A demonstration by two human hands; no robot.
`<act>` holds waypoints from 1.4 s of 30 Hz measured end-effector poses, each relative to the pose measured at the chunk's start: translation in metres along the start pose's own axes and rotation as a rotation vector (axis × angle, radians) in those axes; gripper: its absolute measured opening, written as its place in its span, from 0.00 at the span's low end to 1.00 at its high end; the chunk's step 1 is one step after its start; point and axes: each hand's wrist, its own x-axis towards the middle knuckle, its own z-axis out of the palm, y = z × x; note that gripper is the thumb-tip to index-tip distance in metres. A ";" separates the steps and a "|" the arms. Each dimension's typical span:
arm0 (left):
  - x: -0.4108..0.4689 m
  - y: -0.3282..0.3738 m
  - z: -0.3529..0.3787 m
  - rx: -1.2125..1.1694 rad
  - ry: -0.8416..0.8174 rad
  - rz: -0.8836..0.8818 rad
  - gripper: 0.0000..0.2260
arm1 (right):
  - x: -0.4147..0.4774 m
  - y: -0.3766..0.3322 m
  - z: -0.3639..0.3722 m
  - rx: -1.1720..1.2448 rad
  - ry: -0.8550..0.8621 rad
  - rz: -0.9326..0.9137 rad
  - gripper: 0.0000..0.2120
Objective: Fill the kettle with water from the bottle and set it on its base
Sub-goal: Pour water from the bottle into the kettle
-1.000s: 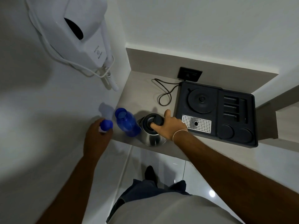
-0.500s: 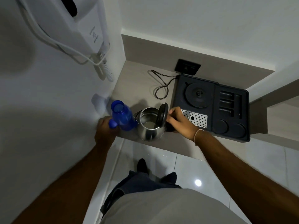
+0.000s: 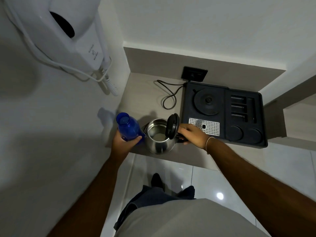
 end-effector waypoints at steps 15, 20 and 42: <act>-0.053 0.035 -0.048 0.455 -0.033 0.296 0.41 | -0.006 -0.001 0.002 0.028 0.010 -0.030 0.18; -0.065 0.040 -0.058 0.689 -0.054 0.289 0.44 | -0.006 0.001 0.002 0.047 -0.002 -0.044 0.19; -0.089 0.083 -0.066 1.409 0.160 0.411 0.45 | -0.007 0.002 0.004 0.078 0.017 -0.096 0.24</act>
